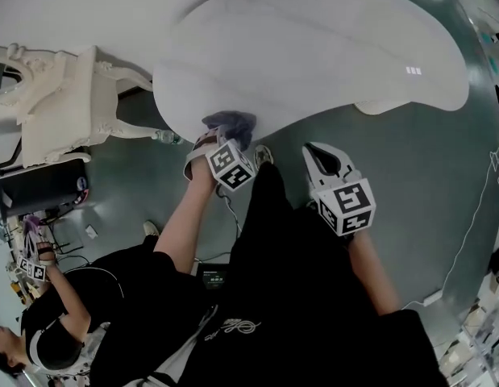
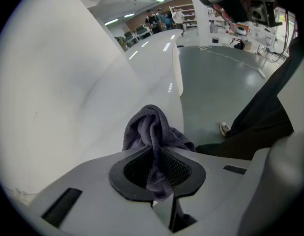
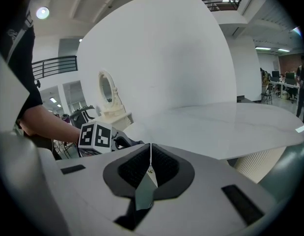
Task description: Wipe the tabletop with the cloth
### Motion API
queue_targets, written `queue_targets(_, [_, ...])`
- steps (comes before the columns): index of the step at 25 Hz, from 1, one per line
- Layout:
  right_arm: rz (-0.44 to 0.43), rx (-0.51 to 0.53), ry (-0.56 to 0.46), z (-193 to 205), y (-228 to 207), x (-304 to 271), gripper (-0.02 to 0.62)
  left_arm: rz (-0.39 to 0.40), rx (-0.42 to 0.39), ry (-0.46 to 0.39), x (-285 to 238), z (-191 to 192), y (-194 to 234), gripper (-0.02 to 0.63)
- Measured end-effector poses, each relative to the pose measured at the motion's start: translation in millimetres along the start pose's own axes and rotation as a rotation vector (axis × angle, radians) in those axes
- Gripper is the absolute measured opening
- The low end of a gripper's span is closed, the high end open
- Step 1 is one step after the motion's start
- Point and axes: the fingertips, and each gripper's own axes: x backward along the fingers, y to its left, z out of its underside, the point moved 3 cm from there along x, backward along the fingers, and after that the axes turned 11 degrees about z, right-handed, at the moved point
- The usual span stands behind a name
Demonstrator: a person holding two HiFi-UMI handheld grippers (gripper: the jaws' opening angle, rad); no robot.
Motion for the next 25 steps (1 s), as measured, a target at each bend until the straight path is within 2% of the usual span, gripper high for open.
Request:
queue_targets(5, [-0.001, 0.005, -0.025, 10.3, -18.0, 27.3, 0.014, 0.002, 0.101, -0.11, 24.5, -32.4, -33.8, 0.051])
queue_targets(9, [0.024, -0.004, -0.064, 14.0, -35.7, 49.8, 0.014, -0.046, 0.18, -0.257, 65.6, -65.9, -48.6, 0.051])
queue_targets(12, [0.075, 0.026, -0.123, 7.5, -42.7, 76.2, 0.014, -0.083, 0.23, -0.414, 108.2, -88.5, -62.6, 0.051])
queue_targets(16, [0.173, 0.086, -0.259, -22.7, -56.3, 112.9, 0.012, -0.098, 0.301, -0.707, 169.9, -124.2, -71.0, 0.051])
queue_targets(19, [0.261, 0.124, -0.359, -46.8, -54.4, 142.9, 0.014, -0.123, 0.253, -0.905, 222.5, -142.2, -83.5, 0.051])
queue_targets(21, [0.305, 0.123, -0.436, -69.2, -58.3, 157.4, 0.012, -0.144, 0.209, -0.995, 252.0, -159.0, -88.2, 0.051])
queue_targets(23, [0.338, 0.109, -0.475, -90.7, -73.0, 163.8, 0.014, -0.135, 0.188, -1.042, 269.1, -182.6, -86.0, 0.051])
queue_targets(25, [0.376, 0.091, -0.485, -103.8, -84.9, 165.8, 0.014, -0.128, 0.1, -1.01, 273.3, -198.0, -83.0, 0.051])
